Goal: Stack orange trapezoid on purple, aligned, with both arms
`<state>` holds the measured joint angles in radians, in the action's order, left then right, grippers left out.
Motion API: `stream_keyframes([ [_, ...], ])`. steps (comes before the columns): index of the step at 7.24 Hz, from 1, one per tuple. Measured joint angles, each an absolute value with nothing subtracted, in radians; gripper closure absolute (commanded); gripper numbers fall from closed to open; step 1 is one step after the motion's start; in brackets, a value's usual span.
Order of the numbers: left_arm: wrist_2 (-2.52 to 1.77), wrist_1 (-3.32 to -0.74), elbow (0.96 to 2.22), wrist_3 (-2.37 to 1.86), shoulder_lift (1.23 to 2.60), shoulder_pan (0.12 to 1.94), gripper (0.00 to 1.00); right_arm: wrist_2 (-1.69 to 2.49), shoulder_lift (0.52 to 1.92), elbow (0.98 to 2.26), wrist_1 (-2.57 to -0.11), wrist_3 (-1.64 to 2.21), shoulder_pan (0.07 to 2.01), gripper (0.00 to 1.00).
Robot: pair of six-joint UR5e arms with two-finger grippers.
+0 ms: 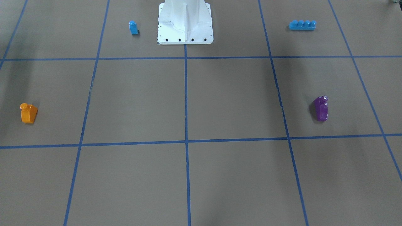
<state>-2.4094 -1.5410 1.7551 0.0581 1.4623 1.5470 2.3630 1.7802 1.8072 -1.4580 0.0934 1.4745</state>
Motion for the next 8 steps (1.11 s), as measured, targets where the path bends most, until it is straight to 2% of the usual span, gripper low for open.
stream_keyframes([
  [4, -2.483, -1.551, 1.764, -0.011, 1.459, 1.446, 0.00, 2.412, 1.803, 1.800, -1.448, 0.091, 1.474, 0.00],
  [8, -2.400, -1.832, 1.815, -0.481, 1.473, 1.192, 0.00, 2.413, 1.801, 1.798, -1.447, 0.084, 1.473, 0.00],
])
